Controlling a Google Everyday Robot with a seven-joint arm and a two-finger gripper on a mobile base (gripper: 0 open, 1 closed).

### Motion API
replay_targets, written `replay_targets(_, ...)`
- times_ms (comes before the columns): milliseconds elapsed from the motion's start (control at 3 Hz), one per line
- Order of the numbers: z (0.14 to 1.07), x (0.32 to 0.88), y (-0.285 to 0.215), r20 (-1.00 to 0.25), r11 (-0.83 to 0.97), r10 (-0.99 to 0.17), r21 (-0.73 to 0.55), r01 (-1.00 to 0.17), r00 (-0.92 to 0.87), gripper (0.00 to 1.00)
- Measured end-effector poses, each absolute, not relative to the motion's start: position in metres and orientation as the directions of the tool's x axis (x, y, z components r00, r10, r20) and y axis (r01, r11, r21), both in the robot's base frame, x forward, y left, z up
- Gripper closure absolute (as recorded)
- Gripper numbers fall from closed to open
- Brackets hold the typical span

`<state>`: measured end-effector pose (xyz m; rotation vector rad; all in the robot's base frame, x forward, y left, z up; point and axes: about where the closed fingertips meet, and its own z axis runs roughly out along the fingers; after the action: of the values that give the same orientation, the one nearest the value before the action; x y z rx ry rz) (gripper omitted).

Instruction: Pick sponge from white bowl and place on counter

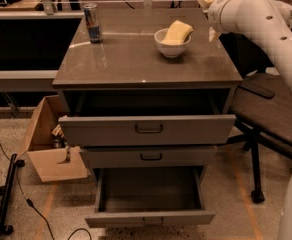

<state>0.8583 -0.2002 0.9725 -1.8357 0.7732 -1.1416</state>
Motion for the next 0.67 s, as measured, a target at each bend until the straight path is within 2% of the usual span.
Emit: replay_targets(667,0.963,0.892,-0.181,0.432,-0.476,-0.806,-0.879,-0.009,0.404,0.0)
